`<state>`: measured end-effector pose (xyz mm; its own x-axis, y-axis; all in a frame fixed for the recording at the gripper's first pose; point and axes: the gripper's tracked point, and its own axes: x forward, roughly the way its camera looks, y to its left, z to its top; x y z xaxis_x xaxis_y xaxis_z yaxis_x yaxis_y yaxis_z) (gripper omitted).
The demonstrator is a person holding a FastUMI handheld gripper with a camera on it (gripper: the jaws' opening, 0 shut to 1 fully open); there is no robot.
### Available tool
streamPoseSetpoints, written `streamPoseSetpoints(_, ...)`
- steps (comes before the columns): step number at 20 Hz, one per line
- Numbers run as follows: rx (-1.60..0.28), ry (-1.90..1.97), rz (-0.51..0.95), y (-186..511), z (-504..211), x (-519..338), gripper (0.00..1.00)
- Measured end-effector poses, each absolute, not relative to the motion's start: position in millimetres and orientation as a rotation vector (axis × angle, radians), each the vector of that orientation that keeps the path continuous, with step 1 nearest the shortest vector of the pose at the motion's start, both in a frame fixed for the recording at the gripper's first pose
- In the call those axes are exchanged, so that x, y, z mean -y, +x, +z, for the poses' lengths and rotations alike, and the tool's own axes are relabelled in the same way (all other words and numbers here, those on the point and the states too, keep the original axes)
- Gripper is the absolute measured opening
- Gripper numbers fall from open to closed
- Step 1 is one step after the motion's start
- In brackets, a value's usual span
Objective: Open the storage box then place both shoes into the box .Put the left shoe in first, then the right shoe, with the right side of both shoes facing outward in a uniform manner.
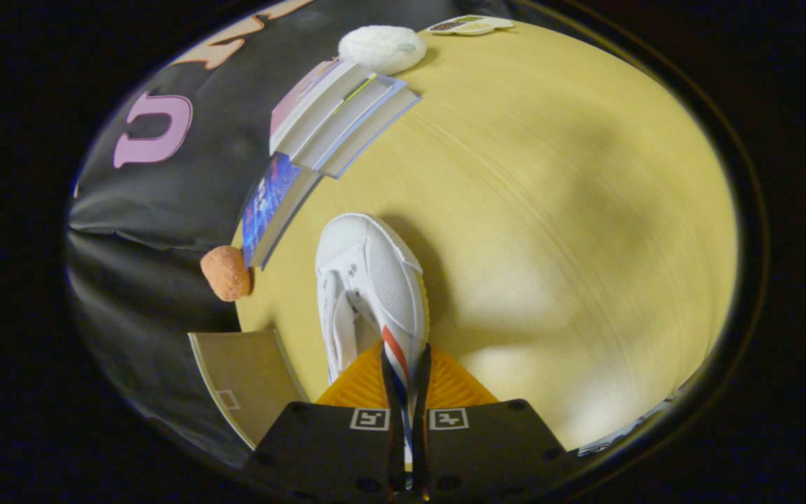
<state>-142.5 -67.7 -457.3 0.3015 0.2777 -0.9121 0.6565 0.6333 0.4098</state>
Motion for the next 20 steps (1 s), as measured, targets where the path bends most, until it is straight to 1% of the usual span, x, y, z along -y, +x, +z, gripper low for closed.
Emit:
streamPoseSetpoints(4, -1.251, 0.958, -0.171, -113.2, -411.6, 4.3, 0.06)
streamPoseSetpoints(9, -1.206, 0.944, 0.035, -72.7, -342.9, -97.1, 0.06)
streamPoseSetpoints(12, -1.196, 0.976, 0.111, -55.8, -316.0, -156.1, 0.06)
streamPoseSetpoints(14, -1.215, 0.97, 0.118, -53.3, -316.1, -189.6, 0.06)
streamPoseSetpoints(20, -1.313, 0.894, 0.061, -78.0, -341.8, -260.1, 0.06)
